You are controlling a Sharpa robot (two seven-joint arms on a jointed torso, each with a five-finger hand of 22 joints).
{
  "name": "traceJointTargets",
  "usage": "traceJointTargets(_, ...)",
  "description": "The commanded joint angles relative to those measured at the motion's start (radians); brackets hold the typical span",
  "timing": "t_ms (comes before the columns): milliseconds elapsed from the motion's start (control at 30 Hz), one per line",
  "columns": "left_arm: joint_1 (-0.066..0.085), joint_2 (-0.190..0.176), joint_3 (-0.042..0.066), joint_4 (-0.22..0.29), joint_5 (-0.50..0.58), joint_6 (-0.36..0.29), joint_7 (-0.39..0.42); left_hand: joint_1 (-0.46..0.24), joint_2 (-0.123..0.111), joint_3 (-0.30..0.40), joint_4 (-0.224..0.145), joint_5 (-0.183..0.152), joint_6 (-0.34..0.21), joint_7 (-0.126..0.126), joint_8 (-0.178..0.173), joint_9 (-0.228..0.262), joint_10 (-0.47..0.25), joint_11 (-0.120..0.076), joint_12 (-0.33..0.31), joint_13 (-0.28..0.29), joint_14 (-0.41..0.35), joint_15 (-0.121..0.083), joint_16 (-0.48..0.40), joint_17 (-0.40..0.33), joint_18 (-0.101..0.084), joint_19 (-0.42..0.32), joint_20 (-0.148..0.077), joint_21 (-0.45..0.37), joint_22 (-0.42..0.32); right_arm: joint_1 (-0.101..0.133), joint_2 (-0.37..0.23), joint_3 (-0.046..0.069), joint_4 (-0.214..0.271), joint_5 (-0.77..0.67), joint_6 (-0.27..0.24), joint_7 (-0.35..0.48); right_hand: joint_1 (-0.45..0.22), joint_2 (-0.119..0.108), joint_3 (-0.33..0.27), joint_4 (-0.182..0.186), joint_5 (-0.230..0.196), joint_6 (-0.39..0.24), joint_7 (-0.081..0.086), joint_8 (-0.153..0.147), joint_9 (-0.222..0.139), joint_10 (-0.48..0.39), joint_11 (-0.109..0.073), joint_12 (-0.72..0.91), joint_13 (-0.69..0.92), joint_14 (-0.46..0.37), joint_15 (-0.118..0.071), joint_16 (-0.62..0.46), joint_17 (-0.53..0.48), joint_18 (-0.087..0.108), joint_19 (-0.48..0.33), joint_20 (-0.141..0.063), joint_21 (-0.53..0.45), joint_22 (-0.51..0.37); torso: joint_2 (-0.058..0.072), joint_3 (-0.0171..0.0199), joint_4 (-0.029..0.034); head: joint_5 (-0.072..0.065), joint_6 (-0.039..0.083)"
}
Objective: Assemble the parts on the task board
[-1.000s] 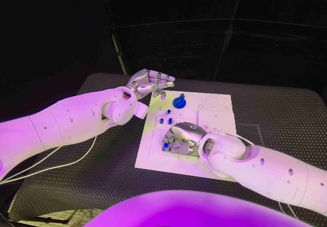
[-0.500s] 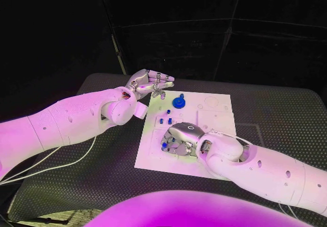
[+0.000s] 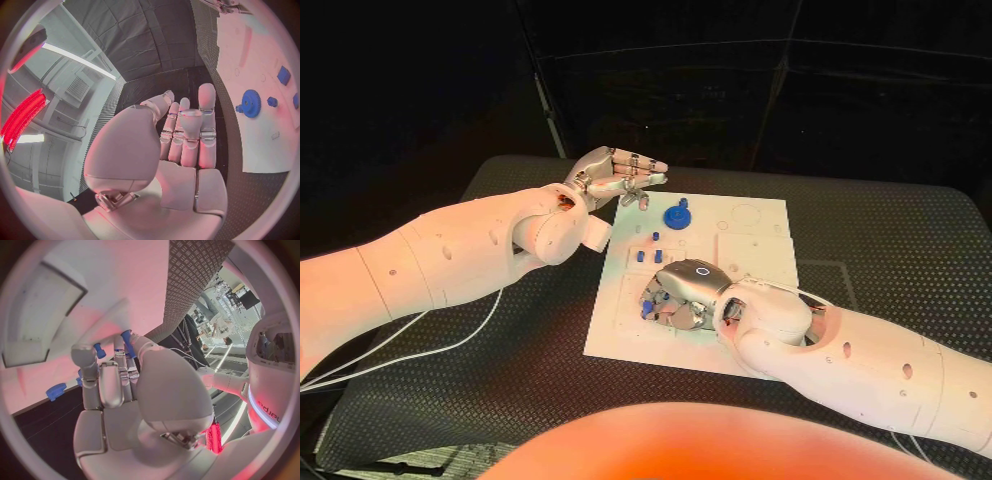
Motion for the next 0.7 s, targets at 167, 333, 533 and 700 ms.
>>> traceJointTargets(167,0.002,0.001,0.001,0.000,0.004,0.012,0.001,0.005,0.008,-0.004,-0.001,-0.001,-0.002,0.004,0.003,-0.001,-0.006,-0.002,0.006,-0.001,-0.004,0.000,-0.006,-0.001,0.011,-0.005,0.000,-0.003,-0.001,-0.002,-0.004,-0.003,0.003,-0.022,0.025,-0.026,-0.013,-0.005,-0.003,-0.007,-0.005,-0.018,-0.002,-0.002,-0.001,0.009,-0.005,0.002,0.004,0.035,-0.002,0.004,-0.002,-0.001,-0.005,-0.001,-0.003,0.000,0.001,0.0000,-0.0007,-0.002,0.000)
traceJointTargets(333,0.002,0.001,0.001,-0.001,0.004,0.013,0.001,0.005,0.008,-0.004,-0.001,-0.001,-0.002,0.004,0.003,-0.001,-0.006,-0.002,0.006,-0.001,-0.004,0.000,-0.006,-0.001,0.011,-0.005,0.000,-0.003,-0.001,-0.002,-0.006,-0.003,0.008,-0.022,0.014,-0.024,-0.020,-0.015,-0.006,-0.010,-0.005,-0.055,-0.002,-0.003,-0.002,0.010,-0.011,0.005,0.009,0.035,-0.007,0.005,-0.002,-0.001,-0.005,-0.005,-0.002,0.002,0.001,-0.0001,-0.0006,-0.003,0.000)
traceJointTargets(533,0.002,0.000,0.001,-0.001,0.004,0.013,0.001,0.005,0.008,-0.004,-0.001,-0.001,-0.002,0.004,0.003,-0.001,-0.006,-0.002,0.006,-0.001,-0.004,0.000,-0.006,-0.001,0.011,-0.005,0.000,-0.003,-0.001,-0.002,-0.007,-0.003,0.013,-0.022,0.001,-0.025,-0.026,-0.028,-0.013,-0.016,-0.007,-0.120,-0.007,-0.003,-0.002,0.008,-0.016,0.010,0.017,0.035,-0.012,0.008,0.001,-0.001,-0.005,-0.010,-0.002,0.002,0.001,-0.0004,-0.0001,-0.004,0.000)
traceJointTargets(700,0.002,-0.001,0.001,-0.001,0.004,0.013,0.000,0.005,0.008,-0.004,-0.001,-0.001,-0.002,0.004,0.003,-0.001,-0.006,-0.002,0.006,-0.001,-0.004,0.000,-0.006,-0.001,0.011,-0.005,0.000,-0.003,-0.001,-0.002,-0.010,-0.003,0.019,-0.024,-0.011,-0.027,-0.030,-0.034,-0.022,-0.022,-0.010,-0.175,-0.014,-0.004,-0.002,0.003,-0.018,0.012,0.023,0.035,-0.013,0.009,0.001,-0.001,-0.005,-0.012,-0.002,0.002,0.000,-0.0004,0.0002,-0.004,0.000)
